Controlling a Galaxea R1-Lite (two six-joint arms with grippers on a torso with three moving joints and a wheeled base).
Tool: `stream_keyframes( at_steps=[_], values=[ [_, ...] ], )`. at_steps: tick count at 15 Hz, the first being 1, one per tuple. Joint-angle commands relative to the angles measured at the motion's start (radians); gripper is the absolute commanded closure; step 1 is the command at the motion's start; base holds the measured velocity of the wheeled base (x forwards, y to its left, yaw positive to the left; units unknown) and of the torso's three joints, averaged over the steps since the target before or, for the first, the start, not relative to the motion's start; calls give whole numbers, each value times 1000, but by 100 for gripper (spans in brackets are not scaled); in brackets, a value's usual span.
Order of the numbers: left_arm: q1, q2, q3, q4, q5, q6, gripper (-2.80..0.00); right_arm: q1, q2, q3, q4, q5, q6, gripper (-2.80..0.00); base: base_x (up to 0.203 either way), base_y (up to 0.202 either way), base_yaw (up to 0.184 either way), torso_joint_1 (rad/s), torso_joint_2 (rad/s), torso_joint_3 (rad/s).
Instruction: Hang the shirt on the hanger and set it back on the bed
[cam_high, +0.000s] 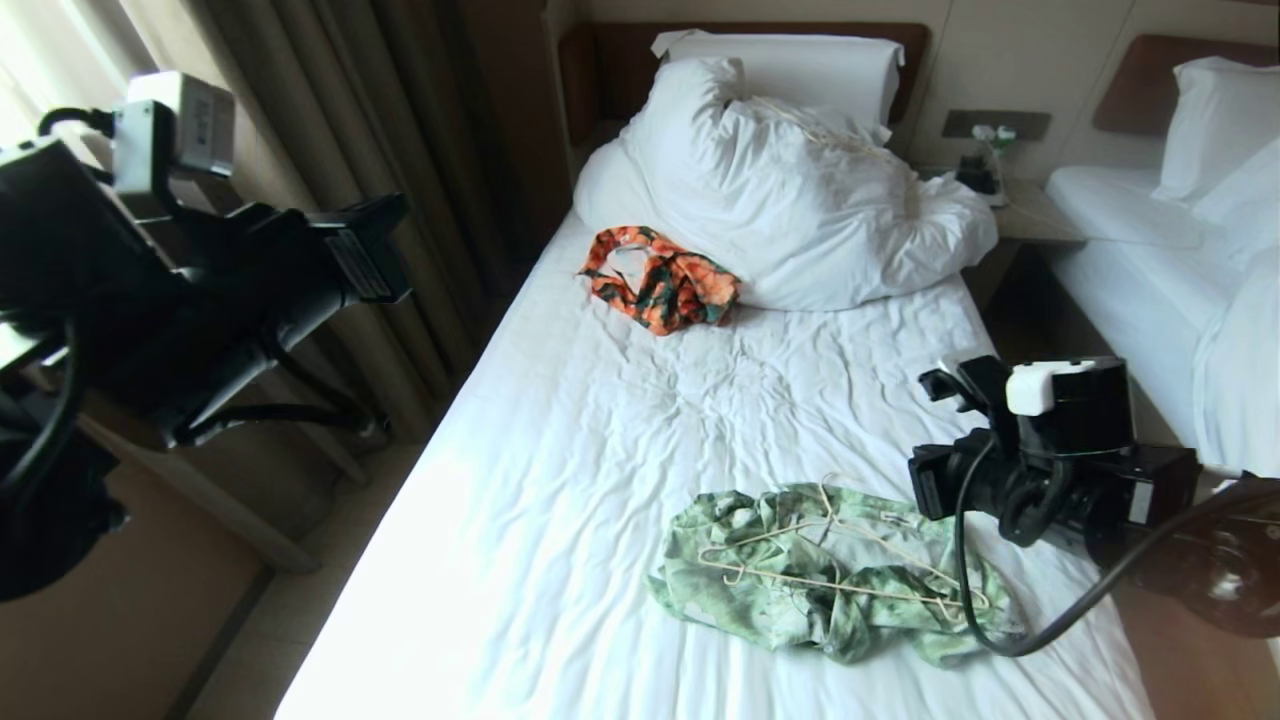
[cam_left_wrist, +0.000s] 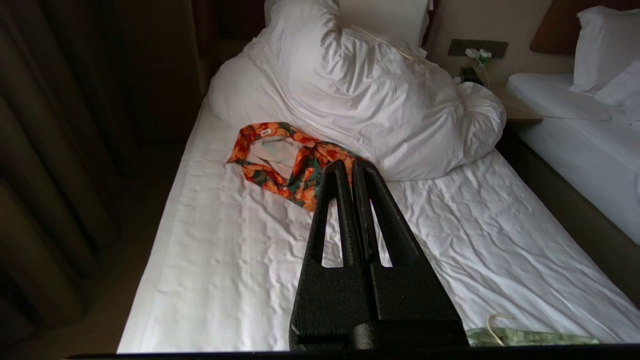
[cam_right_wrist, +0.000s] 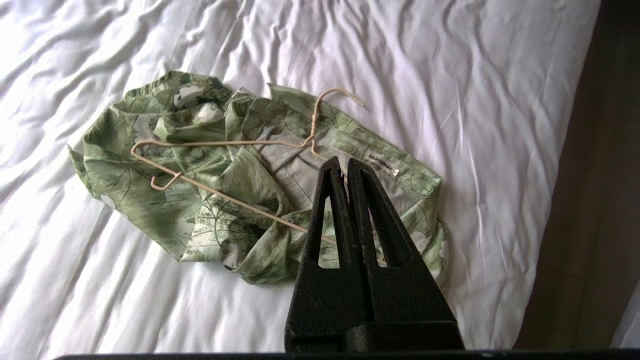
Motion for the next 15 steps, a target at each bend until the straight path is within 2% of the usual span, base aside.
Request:
stream_keyframes(
  at_steps=[1, 5, 8, 9, 12, 15],
  values=[
    [2, -92, 40, -5, -4, -5, 0, -1, -103, 24, -1, -6, -2, 0, 0, 0, 0, 0, 0, 0],
    [-16, -280, 145, 31, -5, -12, 0, -3, -326, 70, 76, -59, -2, 0, 0, 0, 0, 0, 0, 0],
    [-15, -459, 209, 123, 67, -6, 0, -1, -505, 78, 152, -136, -18, 0, 0, 0, 0, 0, 0, 0],
    [5, -507, 222, 154, 97, 5, 0, -1, -551, 76, 177, -159, -31, 0, 0, 0, 0, 0, 0, 0],
    [188, -672, 256, 232, 140, 25, 0, -4, -677, 80, 212, -224, -66, 0, 0, 0, 0, 0, 0, 0],
    [265, -861, 270, 365, 150, 36, 0, -5, -774, 80, 281, -278, -70, 0, 0, 0, 0, 0, 0, 0]
  ],
)
